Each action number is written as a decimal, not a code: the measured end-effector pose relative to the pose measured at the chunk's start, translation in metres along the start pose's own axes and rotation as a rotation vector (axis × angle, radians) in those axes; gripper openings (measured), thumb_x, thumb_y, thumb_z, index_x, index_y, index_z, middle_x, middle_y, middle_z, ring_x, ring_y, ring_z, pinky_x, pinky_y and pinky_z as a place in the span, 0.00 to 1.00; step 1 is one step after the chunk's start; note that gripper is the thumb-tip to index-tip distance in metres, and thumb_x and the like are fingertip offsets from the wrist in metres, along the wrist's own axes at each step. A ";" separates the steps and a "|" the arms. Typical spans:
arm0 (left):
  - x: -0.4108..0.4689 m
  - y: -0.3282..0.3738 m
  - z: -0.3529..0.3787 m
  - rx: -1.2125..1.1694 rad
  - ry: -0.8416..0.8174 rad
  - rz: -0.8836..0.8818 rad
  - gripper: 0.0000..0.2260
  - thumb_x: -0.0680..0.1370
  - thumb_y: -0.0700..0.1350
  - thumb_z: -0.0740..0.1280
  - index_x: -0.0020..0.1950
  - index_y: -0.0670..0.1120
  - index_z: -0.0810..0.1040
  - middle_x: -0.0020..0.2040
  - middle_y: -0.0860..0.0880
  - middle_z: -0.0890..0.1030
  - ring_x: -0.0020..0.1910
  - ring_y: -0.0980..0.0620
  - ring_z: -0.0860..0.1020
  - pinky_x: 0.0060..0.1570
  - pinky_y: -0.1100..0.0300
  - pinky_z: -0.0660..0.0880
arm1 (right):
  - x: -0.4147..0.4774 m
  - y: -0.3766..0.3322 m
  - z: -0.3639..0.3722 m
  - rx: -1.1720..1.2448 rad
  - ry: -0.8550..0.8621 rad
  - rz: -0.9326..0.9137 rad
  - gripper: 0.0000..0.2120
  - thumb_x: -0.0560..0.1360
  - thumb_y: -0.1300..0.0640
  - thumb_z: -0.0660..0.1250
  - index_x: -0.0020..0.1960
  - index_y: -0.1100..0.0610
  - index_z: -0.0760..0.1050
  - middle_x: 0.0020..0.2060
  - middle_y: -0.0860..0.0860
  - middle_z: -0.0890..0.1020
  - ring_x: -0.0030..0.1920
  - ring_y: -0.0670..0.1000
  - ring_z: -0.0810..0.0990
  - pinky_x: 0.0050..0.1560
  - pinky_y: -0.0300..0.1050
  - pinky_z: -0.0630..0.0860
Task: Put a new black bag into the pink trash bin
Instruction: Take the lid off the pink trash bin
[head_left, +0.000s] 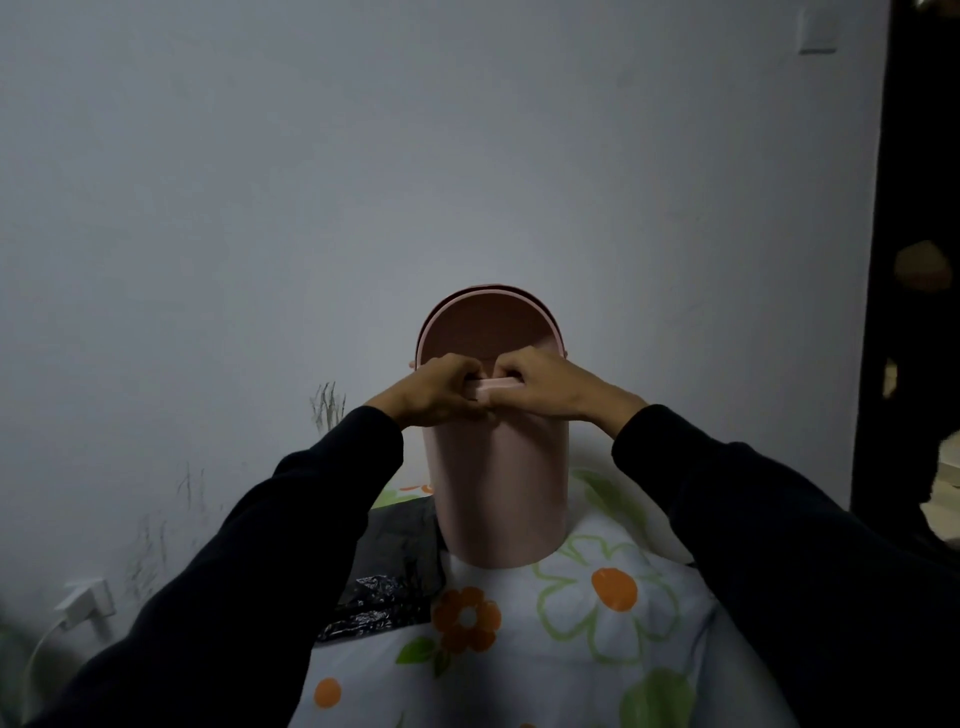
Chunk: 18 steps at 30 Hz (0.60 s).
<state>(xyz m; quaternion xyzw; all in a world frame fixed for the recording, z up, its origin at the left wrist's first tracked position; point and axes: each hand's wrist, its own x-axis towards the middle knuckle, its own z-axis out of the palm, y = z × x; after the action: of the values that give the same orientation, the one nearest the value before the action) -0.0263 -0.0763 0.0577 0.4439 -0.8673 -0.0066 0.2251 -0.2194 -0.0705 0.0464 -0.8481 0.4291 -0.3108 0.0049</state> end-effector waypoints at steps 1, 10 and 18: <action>0.000 0.000 0.000 0.003 0.000 0.002 0.13 0.69 0.47 0.77 0.43 0.46 0.74 0.38 0.50 0.77 0.37 0.52 0.73 0.35 0.57 0.66 | 0.000 0.001 0.000 -0.004 0.007 -0.013 0.17 0.66 0.33 0.65 0.36 0.47 0.72 0.32 0.44 0.76 0.33 0.44 0.73 0.34 0.43 0.67; 0.003 0.001 0.001 0.051 0.020 -0.020 0.15 0.67 0.50 0.78 0.42 0.48 0.72 0.39 0.49 0.76 0.38 0.50 0.72 0.34 0.57 0.65 | 0.005 0.011 0.004 -0.020 0.023 -0.103 0.17 0.72 0.37 0.68 0.38 0.50 0.74 0.32 0.46 0.75 0.32 0.45 0.71 0.34 0.45 0.66; 0.004 0.006 -0.004 0.021 -0.010 -0.040 0.16 0.66 0.50 0.79 0.37 0.51 0.71 0.35 0.53 0.74 0.35 0.53 0.71 0.32 0.60 0.65 | 0.007 0.018 0.007 -0.003 0.035 -0.153 0.19 0.73 0.34 0.63 0.40 0.50 0.76 0.33 0.47 0.77 0.33 0.45 0.72 0.34 0.45 0.66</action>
<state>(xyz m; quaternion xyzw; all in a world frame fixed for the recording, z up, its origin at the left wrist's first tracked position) -0.0315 -0.0751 0.0638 0.4637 -0.8593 -0.0040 0.2160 -0.2256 -0.0890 0.0396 -0.8728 0.3634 -0.3246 -0.0276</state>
